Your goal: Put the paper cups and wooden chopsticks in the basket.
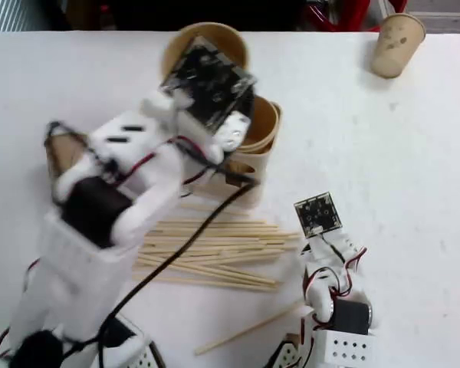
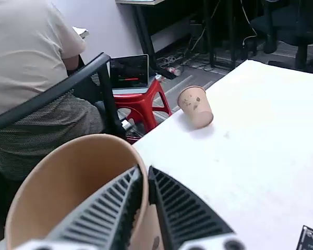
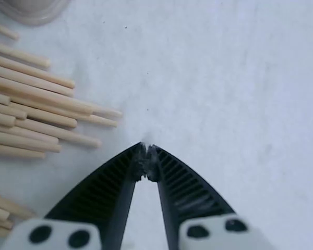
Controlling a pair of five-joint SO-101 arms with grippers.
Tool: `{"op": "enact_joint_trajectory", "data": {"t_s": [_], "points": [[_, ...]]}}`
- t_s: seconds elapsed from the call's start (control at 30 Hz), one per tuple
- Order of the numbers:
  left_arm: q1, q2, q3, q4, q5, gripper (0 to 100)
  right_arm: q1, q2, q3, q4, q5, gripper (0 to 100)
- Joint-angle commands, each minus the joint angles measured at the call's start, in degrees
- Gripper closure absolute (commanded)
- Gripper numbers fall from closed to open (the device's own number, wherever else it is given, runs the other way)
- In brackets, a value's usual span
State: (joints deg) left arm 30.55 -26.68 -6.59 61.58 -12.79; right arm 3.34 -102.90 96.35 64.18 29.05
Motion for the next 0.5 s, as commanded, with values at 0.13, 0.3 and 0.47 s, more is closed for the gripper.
{"op": "enact_joint_trajectory", "data": {"t_s": [0.13,0.3,0.47], "points": [[1.27,9.89,-0.44,-3.96,2.02,98,-0.66,-0.22,0.44,-1.1,0.62,97.8],[1.63,12.62,-0.09,-5.54,2.11,98,-0.66,-0.22,0.44,-1.1,0.62,97.8],[1.19,14.02,-0.35,-3.25,1.76,91,-0.66,-0.22,0.44,-1.1,0.62,97.8]]}}
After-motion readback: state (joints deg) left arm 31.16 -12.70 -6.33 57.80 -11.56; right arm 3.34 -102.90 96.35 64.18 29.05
